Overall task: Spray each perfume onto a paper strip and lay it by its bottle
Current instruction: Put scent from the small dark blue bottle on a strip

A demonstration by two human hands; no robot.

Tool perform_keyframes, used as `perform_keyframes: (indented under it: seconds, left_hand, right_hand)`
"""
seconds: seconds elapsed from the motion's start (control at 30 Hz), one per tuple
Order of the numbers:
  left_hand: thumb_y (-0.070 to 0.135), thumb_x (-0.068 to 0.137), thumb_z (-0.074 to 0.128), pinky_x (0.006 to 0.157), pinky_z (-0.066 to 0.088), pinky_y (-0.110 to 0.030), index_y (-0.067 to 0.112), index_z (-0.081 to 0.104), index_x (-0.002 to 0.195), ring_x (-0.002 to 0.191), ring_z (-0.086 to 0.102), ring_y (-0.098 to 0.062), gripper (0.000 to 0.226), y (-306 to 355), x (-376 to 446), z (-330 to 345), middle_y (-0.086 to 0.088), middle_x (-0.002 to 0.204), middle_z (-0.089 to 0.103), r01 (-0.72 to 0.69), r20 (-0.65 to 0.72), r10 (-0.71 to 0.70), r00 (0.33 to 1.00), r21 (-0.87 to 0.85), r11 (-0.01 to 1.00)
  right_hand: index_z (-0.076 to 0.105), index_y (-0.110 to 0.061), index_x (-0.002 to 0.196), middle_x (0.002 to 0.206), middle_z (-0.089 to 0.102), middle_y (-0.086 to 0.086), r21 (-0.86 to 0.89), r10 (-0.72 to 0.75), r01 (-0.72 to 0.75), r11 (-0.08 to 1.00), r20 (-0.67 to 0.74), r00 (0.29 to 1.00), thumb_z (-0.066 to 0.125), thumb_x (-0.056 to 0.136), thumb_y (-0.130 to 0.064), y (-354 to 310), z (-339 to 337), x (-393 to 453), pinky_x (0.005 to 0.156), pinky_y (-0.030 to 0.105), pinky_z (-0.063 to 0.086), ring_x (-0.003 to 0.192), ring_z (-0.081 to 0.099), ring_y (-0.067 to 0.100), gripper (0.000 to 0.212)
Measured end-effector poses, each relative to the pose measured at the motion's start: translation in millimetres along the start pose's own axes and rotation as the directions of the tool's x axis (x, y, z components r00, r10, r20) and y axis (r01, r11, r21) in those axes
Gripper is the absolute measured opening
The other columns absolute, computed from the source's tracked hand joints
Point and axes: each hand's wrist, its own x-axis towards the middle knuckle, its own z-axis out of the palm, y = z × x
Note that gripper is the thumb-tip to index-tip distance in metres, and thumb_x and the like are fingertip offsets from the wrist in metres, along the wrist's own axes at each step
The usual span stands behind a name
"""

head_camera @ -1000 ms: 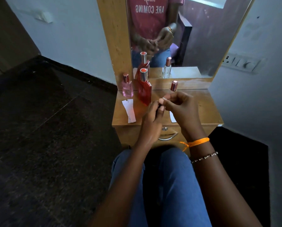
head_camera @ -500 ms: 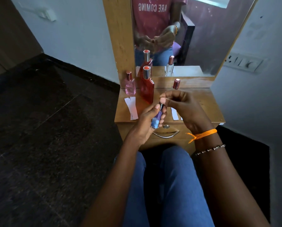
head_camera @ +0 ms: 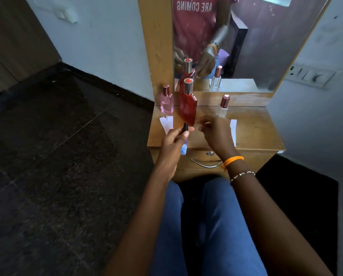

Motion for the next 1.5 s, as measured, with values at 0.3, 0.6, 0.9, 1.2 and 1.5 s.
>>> perform_keyframes:
  seconds: [0.3,0.6,0.9,1.2,1.5]
  left_hand:
    - [0.008,0.086,0.06,0.074,0.047,-0.009,0.008,0.066,0.108,0.08,0.061,0.007,0.022,7.9,4.4,5.8,0.006,0.093,0.068,-0.079,-0.087,0.095,0.992,0.171,0.982]
    - [-0.001,0.082,0.062,0.083,0.047,-0.017,-0.001,0.066,0.106,0.085,0.058,0.001,0.024,10.4,14.7,51.6,0.0,0.098,0.058,-0.23,0.084,0.216,0.973,0.221,0.948]
    - [0.006,0.09,0.051,0.077,0.047,-0.019,0.021,0.069,0.095,0.078,0.057,-0.005,0.024,4.2,10.4,70.2,0.002,0.099,0.065,-0.158,0.108,0.13,0.986,0.312,0.937]
    - [0.003,0.088,0.051,0.085,0.049,-0.032,0.033,0.067,0.079,0.083,0.058,-0.014,0.035,-1.9,11.5,69.8,0.016,0.089,0.061,-0.095,0.082,0.069,0.994,0.368,0.925]
    - [0.008,0.082,0.062,0.086,0.044,-0.017,0.02,0.062,0.112,0.098,0.057,-0.007,0.032,-2.7,15.1,74.9,0.0,0.113,0.062,-0.137,0.042,0.133,0.99,0.451,0.882]
  right_hand:
    - [0.058,-0.005,0.111,0.105,0.067,0.014,-0.015,-0.079,0.078,0.997,-0.085,0.993,0.054,0.077,0.009,11.2,7.2,-11.4,0.078,0.035,0.052,0.089,0.063,0.03,0.037]
    - [0.047,-0.01,0.1,0.083,0.057,0.002,0.3,0.017,-0.038,0.953,0.072,0.997,0.045,0.079,-0.001,10.4,-25.3,-53.3,0.069,0.025,0.045,0.076,0.058,0.016,0.024]
    - [0.058,-0.009,0.083,0.085,0.066,0.013,-0.116,0.252,-0.275,0.954,-0.182,0.95,0.071,0.079,-0.016,73.2,-51.1,2.0,0.064,0.032,0.039,0.079,0.059,0.03,0.015]
    - [0.065,-0.015,0.095,0.096,0.068,0.014,-0.197,0.317,-0.319,0.927,-0.043,0.947,0.062,0.084,-0.029,88.8,-54.6,37.1,0.072,0.036,0.045,0.09,0.06,0.036,0.018]
    - [0.048,-0.013,0.057,0.055,0.038,-0.003,0.107,0.238,-0.259,0.96,0.179,0.955,0.072,0.081,-0.01,55.8,-91.5,1.1,0.052,0.023,0.029,0.051,0.037,0.009,0.033]
